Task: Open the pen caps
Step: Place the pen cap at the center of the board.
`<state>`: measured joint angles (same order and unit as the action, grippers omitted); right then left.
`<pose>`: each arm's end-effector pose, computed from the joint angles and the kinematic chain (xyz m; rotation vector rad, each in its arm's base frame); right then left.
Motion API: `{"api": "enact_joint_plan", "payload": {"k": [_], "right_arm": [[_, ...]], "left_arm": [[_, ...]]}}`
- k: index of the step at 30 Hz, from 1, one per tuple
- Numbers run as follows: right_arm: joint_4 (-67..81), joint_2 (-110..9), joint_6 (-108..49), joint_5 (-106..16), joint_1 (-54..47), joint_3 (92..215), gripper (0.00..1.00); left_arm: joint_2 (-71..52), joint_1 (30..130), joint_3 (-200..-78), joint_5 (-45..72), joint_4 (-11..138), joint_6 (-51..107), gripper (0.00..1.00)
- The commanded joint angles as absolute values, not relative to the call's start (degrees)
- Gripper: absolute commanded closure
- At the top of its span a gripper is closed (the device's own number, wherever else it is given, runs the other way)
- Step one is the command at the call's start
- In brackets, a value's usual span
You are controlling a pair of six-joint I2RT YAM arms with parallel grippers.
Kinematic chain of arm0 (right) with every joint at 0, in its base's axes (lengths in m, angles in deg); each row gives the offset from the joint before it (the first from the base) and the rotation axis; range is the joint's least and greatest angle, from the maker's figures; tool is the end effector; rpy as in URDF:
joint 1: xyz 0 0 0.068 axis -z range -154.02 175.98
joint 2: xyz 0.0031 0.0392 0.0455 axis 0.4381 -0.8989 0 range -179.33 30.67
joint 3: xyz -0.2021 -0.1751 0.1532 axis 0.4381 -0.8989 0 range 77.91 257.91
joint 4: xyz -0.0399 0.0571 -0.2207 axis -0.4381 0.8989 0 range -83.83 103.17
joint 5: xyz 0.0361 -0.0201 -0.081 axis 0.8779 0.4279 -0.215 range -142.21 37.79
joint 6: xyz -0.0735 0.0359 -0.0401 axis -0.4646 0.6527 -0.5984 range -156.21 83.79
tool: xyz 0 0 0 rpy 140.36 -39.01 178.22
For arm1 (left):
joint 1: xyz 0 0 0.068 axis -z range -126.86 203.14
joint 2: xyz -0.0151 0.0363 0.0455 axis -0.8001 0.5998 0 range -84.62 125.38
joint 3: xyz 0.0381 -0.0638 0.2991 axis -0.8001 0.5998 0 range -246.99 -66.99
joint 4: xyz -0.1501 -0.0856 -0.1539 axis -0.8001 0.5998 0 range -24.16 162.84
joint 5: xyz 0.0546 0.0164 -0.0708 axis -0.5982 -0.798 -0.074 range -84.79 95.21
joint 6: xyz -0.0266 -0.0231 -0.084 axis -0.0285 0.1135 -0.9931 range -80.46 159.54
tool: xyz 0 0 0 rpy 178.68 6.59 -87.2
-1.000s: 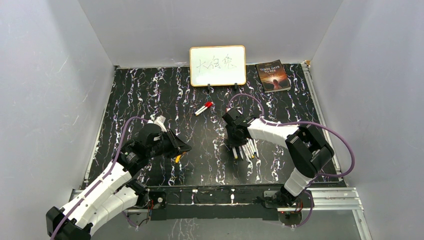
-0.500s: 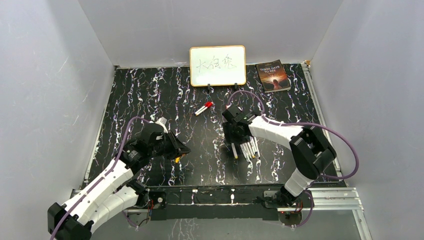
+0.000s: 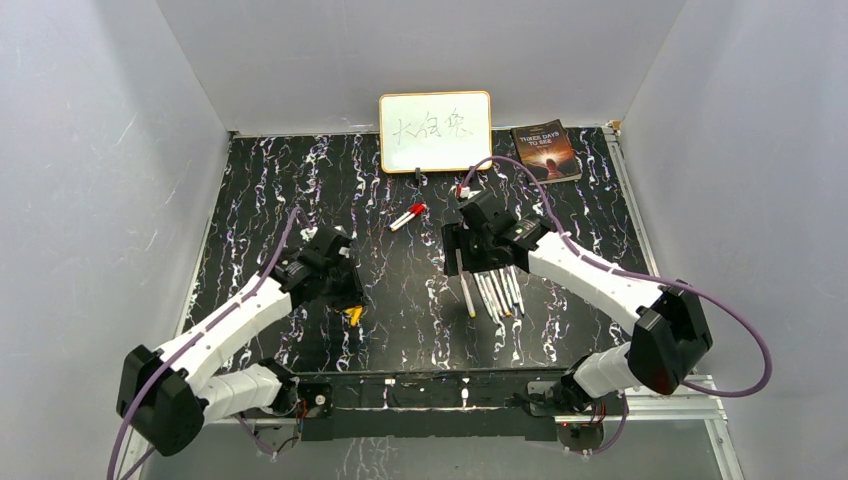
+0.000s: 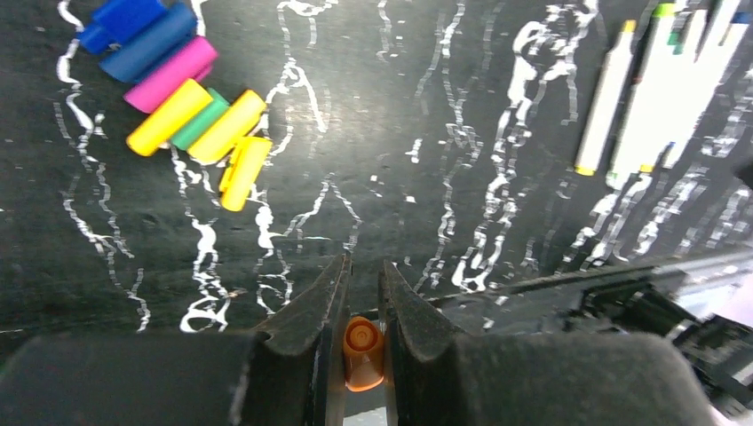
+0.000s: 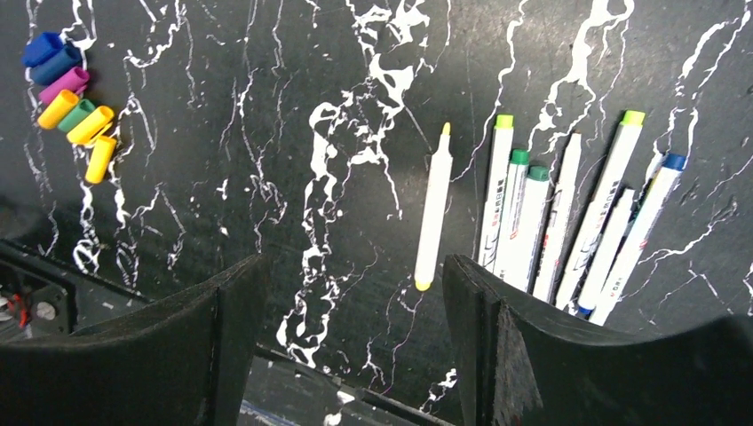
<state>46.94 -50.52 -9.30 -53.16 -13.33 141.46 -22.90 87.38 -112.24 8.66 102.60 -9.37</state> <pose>0.2146 0.1739 0.2705 -0.2795 2.6293 0.3902 0.1556 -0.1118 0.2508 -0.3095 2.6093 -0.6387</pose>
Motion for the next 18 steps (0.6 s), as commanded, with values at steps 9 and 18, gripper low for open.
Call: {"api": "enact_joint_plan", "payload": {"k": [9, 18], "right_arm": [[46.8, -43.5, -7.0, -49.1, -13.1, 138.0, 0.30], [46.0, -42.1, -5.6, -47.7, -13.2, 135.7, 0.30]], "left_arm": [[-16.0, 87.5, -113.5, 4.0, 104.2, -1.7, 0.94], [-11.6, 94.9, -112.6, -1.7, 101.8, -3.9, 0.94]]}}
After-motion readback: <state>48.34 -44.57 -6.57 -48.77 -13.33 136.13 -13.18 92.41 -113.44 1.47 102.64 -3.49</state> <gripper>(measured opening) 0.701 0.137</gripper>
